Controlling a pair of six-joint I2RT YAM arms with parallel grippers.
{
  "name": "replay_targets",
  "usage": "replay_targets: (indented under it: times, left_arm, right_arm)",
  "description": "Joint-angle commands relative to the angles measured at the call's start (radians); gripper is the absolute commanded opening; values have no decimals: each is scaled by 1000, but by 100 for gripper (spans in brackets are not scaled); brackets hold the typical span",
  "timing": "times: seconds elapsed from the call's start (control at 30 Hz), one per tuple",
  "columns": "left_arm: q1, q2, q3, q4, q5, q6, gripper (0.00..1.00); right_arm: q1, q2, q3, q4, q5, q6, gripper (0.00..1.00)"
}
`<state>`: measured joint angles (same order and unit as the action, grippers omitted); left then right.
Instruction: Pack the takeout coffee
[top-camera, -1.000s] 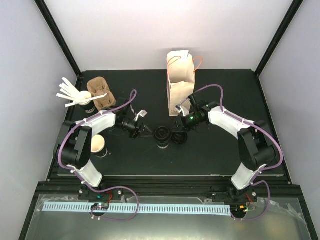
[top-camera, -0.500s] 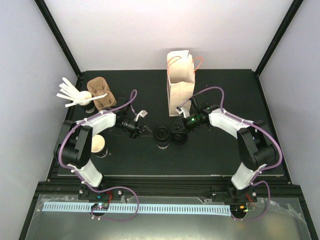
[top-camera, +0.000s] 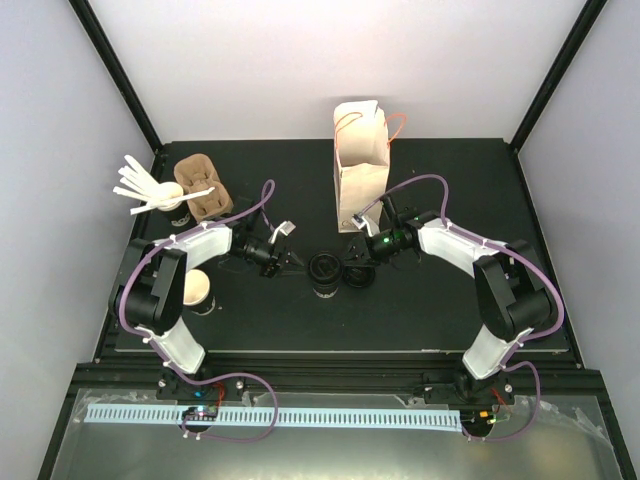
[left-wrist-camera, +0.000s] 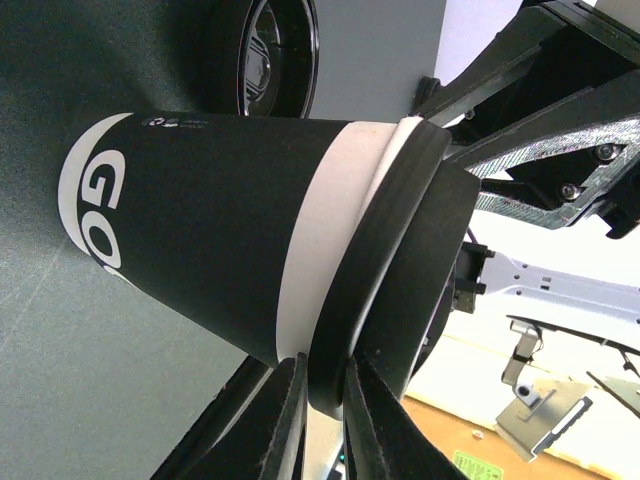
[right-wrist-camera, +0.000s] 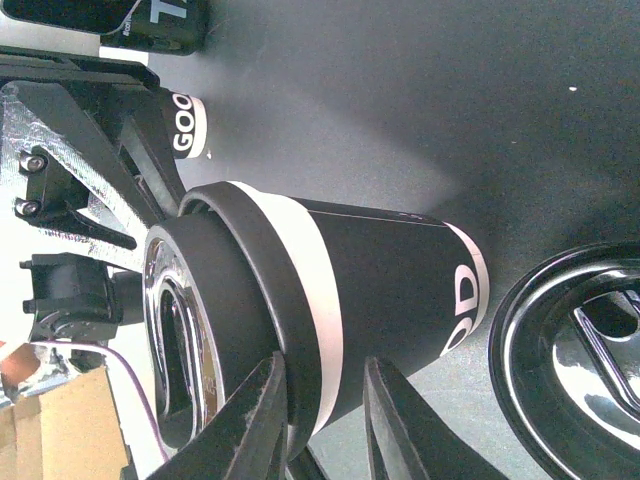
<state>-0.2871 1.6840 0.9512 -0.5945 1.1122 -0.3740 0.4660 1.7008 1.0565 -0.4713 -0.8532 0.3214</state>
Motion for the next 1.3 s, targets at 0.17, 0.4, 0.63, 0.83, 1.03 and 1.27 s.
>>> replay_targets:
  times: [0.17,0.4,0.63,0.83,1.03,1.27]
  left_arm:
    - [-14,68,-38,-97,-186,44,13]
    - [-14,88,-34,-136,-235,59,13]
    - [-14,109,-42,-143,-259,74,13]
    - [-14,119,-53,-144,-282,77,13]
    - [-14,137,-65,-137,-296,85,12]
    - [-14,146,-74,-128,-297,88,12]
  right_arm:
    - [17,43,-33,-126,135,-21,24]
    - [19,42,-24,-142,168,-21,24]
    - [26,45,-30,-145,191,-21,24]
    - [31,45,-27,-153,229,-22,24]
    - [32,36,-23,-164,282,-19,24]
    - [45,39,-25,-160,290,-16,25]
